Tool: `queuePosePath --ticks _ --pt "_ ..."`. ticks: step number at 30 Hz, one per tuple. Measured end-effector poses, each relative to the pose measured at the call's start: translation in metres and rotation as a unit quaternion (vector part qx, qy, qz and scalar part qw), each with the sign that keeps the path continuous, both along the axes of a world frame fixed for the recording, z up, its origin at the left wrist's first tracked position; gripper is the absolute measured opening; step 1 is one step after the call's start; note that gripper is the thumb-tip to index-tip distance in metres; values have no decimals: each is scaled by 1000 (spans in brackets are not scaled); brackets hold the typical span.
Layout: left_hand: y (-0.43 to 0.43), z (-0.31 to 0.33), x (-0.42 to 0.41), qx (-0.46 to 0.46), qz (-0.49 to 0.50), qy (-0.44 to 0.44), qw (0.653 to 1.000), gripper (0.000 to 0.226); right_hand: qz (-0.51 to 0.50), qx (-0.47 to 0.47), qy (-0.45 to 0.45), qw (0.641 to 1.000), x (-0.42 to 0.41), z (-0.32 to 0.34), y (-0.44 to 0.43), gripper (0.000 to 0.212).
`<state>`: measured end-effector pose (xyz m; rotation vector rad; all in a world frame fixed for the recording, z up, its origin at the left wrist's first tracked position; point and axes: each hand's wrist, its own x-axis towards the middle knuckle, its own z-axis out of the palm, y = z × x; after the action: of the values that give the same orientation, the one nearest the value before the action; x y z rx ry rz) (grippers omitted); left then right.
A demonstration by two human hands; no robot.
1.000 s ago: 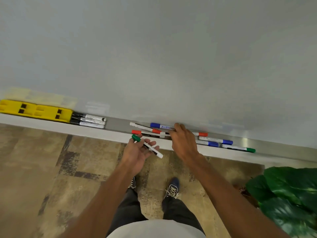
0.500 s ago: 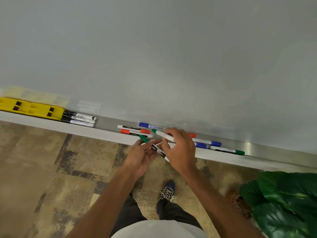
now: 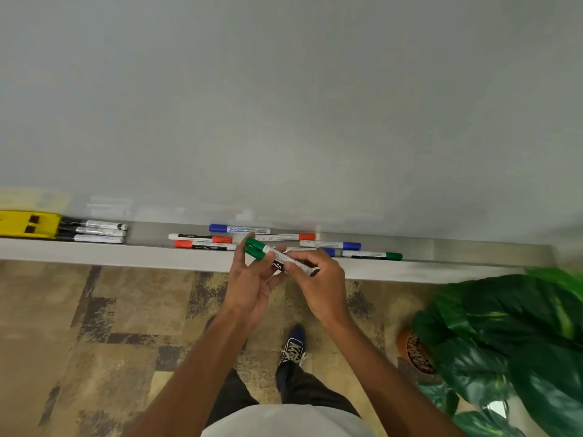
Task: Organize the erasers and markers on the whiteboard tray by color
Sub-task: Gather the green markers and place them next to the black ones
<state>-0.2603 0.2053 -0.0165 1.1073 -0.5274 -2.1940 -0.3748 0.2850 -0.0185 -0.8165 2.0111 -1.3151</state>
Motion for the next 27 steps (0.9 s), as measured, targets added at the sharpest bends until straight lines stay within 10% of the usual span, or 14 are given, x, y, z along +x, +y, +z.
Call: queuePosePath --ticks 10,18,27 --pt "12 -3 -27 8 -14 -35 999 59 -35 52 146 987 -65 -8 34 9" --pt "35 -1 -69 5 -55 -88 995 58 38 208 375 903 -123 -31 50 27" --pt "57 4 -109 23 -99 -101 990 52 94 258 380 883 -154 -31 57 25"
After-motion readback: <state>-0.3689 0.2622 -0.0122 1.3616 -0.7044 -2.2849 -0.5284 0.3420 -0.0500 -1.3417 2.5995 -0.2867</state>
